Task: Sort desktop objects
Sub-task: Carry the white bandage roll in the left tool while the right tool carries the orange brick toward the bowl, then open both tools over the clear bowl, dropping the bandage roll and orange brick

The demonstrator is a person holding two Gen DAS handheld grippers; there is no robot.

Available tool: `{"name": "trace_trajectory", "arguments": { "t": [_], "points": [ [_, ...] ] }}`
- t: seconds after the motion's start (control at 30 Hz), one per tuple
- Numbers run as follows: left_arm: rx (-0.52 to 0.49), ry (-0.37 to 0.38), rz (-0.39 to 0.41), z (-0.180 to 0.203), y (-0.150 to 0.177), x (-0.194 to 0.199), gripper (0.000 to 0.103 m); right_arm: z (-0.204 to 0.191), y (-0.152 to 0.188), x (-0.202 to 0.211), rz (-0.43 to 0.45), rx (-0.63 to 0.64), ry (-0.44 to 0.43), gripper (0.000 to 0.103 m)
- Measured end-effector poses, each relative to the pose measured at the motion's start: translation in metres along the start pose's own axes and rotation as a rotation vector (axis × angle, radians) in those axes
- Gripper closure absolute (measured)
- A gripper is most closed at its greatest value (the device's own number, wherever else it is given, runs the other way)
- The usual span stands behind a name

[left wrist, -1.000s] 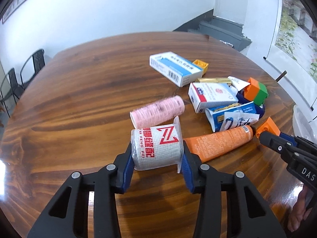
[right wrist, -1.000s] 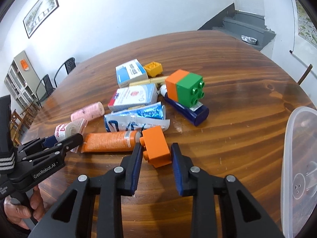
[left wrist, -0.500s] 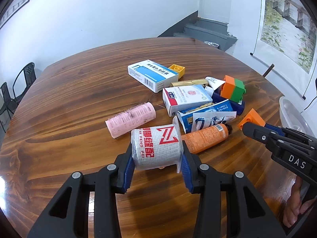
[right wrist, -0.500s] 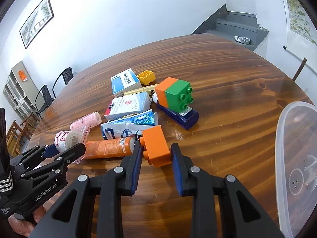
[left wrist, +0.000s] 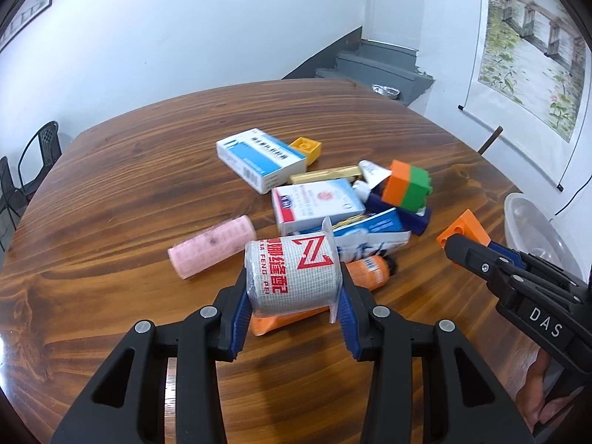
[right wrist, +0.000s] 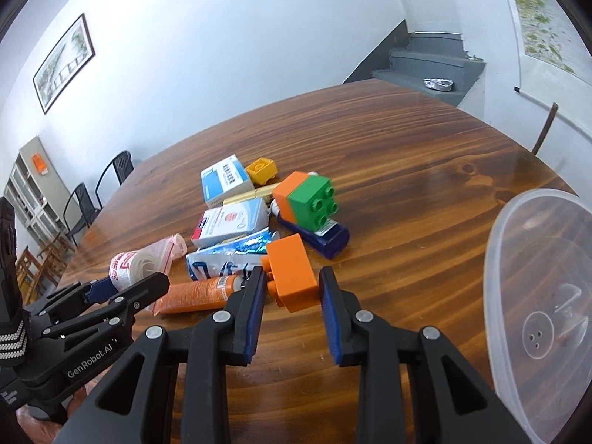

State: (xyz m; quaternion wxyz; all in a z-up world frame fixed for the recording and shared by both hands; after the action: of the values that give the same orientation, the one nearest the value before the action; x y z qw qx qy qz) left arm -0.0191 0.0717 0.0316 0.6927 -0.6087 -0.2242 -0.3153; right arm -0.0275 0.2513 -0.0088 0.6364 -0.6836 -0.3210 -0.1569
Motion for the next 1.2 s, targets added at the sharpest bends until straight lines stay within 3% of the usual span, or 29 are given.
{"name": "trace_trajectory", "arguments": {
  "t": [0.3, 0.73, 1.2],
  "points": [
    [-0.024, 0.028, 0.003, 0.023, -0.002, 0.000, 0.059, 0.011, 0.000, 0.018, 0.067, -0.023, 0.047, 0.070],
    [-0.069, 0.079, 0.012, 0.058, -0.004, 0.003, 0.059, 0.038, 0.002, 0.068, 0.201, -0.044, 0.182, 0.070],
    [-0.154, 0.195, -0.024, 0.130, 0.006, 0.002, 0.059, 0.104, 0.032, 0.114, 0.214, -0.155, 0.315, 0.070]
  ]
}}
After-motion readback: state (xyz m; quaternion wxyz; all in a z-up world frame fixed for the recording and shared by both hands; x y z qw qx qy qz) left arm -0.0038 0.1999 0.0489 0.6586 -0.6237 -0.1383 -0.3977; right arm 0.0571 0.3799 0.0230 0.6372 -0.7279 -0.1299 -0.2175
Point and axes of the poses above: each gripper's, at about its wrist camera, not at the fingertips, and x roughly against the way its jaws point, z to its right, y to its underside, the point moved 2 cm from there along -x, roughly the way its jaws point, and after that the axes turned 10 degrees about x, right-handed, at the moved point
